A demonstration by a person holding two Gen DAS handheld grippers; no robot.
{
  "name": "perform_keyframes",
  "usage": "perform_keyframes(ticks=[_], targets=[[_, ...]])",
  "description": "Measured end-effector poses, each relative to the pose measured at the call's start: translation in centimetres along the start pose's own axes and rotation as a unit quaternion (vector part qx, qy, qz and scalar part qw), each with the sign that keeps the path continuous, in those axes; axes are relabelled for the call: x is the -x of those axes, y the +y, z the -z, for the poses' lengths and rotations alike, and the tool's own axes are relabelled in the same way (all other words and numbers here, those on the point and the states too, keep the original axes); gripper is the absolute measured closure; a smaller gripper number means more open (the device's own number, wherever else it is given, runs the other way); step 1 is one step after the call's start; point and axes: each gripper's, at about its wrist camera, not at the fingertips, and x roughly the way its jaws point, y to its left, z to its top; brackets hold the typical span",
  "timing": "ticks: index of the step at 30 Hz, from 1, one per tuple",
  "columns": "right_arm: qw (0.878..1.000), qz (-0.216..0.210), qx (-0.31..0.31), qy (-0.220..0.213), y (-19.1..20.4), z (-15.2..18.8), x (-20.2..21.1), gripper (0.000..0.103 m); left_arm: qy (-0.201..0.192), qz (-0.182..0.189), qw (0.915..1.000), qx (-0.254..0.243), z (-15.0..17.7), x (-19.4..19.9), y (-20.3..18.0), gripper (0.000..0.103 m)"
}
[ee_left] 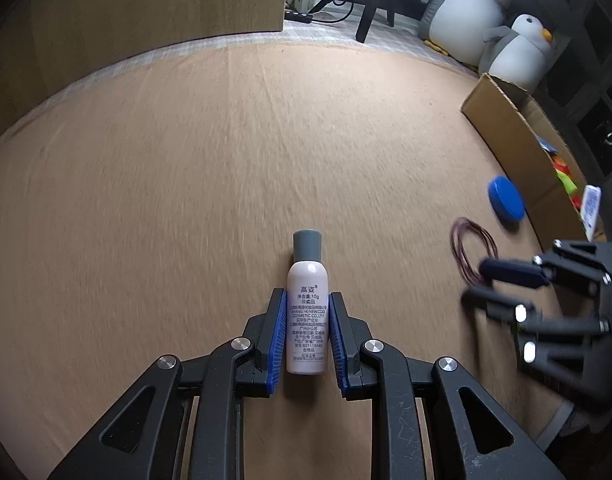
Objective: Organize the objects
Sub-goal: 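Close the left gripper on the pink bottle while the right gripper closes on the cable, then carry the bottle in the left gripper and cable in the right gripper over the box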
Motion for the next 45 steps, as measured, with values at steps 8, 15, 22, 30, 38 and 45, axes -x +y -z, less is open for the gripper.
perform_keyframes(ticks=[8,15,22,30,38,45], targets=[[1.000,-0.013,-0.014,0.003,1.0,-1.4,-0.4,0.100,-0.005,0.031,0.9993,0.021,3.2,1.2,0.2,0.081],[0.997,-0.059,-0.053,-0.012,1.6,-0.7,0.3,0.100,-0.002,0.063,0.9976,0.028,4.6,2.1,-0.5,0.081],[0.988,-0.089,-0.110,-0.058,-0.1,0.1,3.3,0.100,-0.020,0.072,0.9970,0.019,3.9,3.9,-1.9,0.081],[0.983,-0.086,-0.130,-0.101,-2.1,0.4,7.2,0.100,-0.035,0.084,0.9958,-0.007,2.1,5.2,-4.7,0.081],[0.977,-0.065,-0.139,-0.145,-5.1,0.0,10.7,0.100,-0.048,0.102,0.9931,-0.034,-1.1,5.6,-8.8,0.081],[0.974,-0.026,-0.153,-0.168,-9.6,-0.2,13.1,0.100,-0.073,0.111,0.9893,-0.062,-5.5,5.9,-13.3,0.081]])
